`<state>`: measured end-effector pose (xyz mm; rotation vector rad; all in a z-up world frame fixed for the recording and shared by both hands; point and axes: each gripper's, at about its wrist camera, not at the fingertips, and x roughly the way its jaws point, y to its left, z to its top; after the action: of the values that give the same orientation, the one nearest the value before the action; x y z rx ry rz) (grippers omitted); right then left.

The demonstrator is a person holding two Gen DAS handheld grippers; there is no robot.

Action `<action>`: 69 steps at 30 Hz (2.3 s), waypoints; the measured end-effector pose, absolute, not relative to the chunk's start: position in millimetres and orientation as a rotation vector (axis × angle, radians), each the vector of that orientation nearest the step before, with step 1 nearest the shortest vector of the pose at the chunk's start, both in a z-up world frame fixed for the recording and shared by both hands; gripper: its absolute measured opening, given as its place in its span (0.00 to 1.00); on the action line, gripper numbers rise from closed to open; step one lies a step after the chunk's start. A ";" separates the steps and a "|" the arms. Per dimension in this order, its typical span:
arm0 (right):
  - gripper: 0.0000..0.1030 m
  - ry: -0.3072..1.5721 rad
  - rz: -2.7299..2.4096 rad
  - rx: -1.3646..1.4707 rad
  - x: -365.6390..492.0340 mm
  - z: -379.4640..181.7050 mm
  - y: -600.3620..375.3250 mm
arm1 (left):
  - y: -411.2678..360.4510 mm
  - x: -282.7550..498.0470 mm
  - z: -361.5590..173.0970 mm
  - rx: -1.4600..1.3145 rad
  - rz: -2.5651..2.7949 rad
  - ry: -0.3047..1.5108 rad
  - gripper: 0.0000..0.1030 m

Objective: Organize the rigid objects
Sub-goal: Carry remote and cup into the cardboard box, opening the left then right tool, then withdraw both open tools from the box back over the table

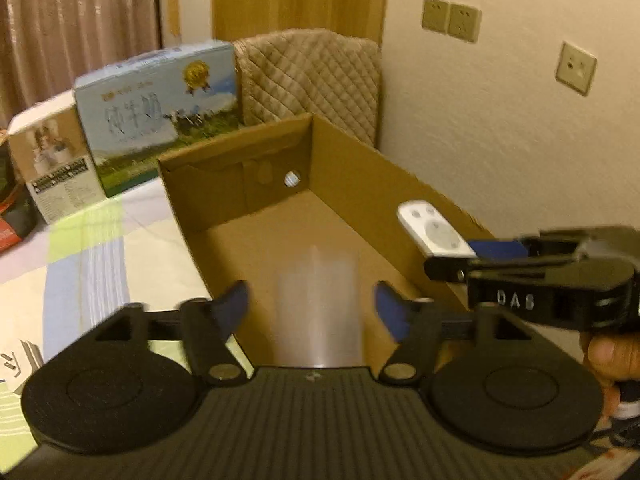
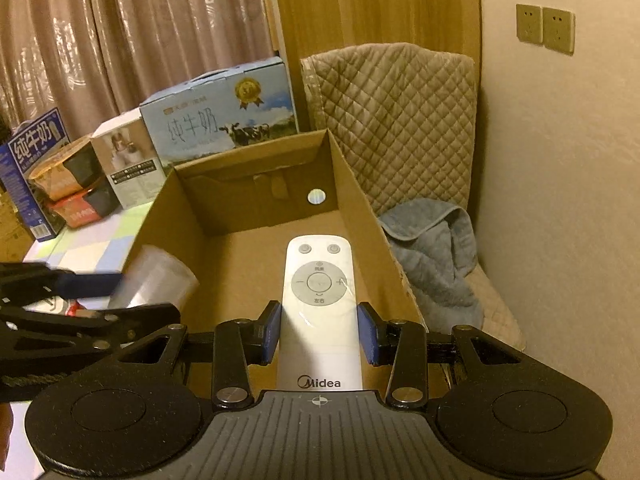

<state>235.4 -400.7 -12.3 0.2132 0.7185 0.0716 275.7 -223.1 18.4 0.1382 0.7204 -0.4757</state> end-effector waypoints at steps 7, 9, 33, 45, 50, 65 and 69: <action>0.36 0.727 0.071 0.223 235.2 -15.1 -402.5 | -205.5 268.7 35.8 0.125 -0.455 0.684 0.66; 0.36 0.729 0.071 0.219 234.4 -15.7 -399.7 | -199.5 265.5 38.3 0.125 -0.448 0.684 0.66; 0.55 0.572 0.100 0.235 213.0 29.9 -371.3 | -83.6 222.5 54.7 0.091 -0.261 0.670 0.75; 0.62 0.470 0.297 0.245 152.7 69.2 -284.2 | 21.2 174.4 41.5 0.111 -0.088 0.708 0.82; 0.63 0.455 0.357 0.159 130.8 55.6 -239.5 | 42.4 154.2 20.3 0.099 -0.075 0.728 0.85; 0.63 0.603 0.440 0.020 142.3 -30.3 -176.4 | 49.3 175.7 -43.0 0.079 -0.149 0.800 0.86; 0.63 0.602 0.462 0.000 156.1 -43.0 -170.3 | 46.3 189.4 -53.9 0.091 -0.195 0.814 0.86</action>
<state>156.1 -170.3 -43.0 0.0000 0.6024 0.4619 189.4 46.3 -53.9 0.0910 0.8138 -0.1950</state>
